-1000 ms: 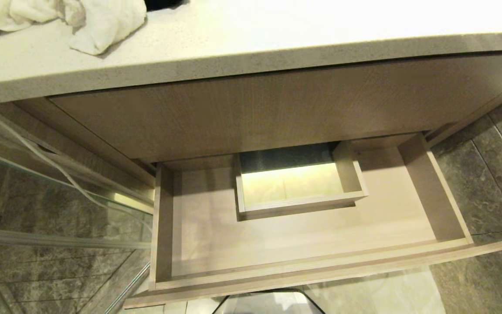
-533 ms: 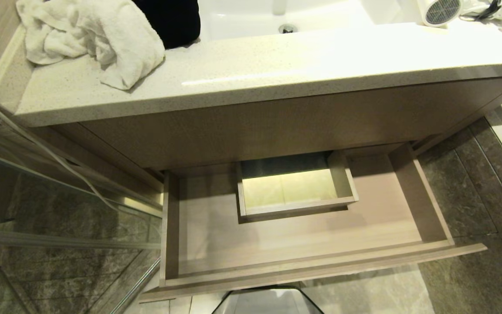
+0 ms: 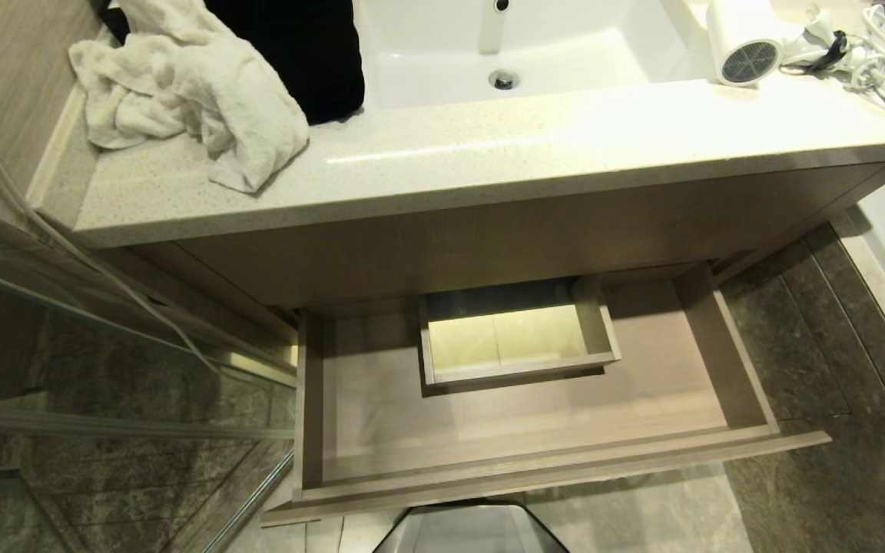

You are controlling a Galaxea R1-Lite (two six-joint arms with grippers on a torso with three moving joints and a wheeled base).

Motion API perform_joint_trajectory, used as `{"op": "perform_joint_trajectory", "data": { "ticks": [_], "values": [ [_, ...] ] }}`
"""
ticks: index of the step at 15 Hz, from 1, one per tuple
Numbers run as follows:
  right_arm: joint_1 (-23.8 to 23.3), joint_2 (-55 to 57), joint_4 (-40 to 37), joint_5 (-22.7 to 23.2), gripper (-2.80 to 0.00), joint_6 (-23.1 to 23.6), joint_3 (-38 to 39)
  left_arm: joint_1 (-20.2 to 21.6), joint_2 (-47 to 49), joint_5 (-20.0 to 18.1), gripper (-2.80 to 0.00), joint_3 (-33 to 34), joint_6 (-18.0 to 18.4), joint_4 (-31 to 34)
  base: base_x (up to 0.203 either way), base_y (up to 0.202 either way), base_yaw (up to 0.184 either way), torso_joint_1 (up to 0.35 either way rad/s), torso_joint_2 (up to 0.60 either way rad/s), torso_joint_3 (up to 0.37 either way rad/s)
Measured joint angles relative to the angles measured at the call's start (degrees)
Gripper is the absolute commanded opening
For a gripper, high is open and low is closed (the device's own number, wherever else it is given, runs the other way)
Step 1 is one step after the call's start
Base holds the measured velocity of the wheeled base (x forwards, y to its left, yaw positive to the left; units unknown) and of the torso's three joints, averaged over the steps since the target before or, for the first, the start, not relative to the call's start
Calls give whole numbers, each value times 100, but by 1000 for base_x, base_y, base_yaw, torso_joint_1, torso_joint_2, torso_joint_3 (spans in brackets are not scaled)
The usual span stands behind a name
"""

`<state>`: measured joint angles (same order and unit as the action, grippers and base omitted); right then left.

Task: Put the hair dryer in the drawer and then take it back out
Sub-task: Pick up the hairdryer

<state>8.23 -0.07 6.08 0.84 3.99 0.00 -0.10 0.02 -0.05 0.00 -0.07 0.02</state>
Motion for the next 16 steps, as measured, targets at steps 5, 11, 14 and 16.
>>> {"op": "perform_joint_trajectory", "data": {
  "ticks": [5, 11, 14, 16],
  "values": [
    [0, 0, -9, 58, -280, 132, 0, 0, 0, 5, -280, 0, 0, -2, 0, 0, 0, 50, -90, -47],
    [1, 0, 5, 56, -280, 234, 0, 0, 0, 2, -280, 0, -2, -2, 0, 0, 0, 199, -8, 180],
    [1, 0, 2, 54, -280, 229, 0, 0, 0, 5, -280, 0, 0, -2, 0, 0, 0, 291, -47, 233],
    [1, 0, 4, 52, -280, 229, 0, 0, 0, 2, -280, 0, 1, -2, 0, 0, 0, 303, -90, 218]
  ]
}}
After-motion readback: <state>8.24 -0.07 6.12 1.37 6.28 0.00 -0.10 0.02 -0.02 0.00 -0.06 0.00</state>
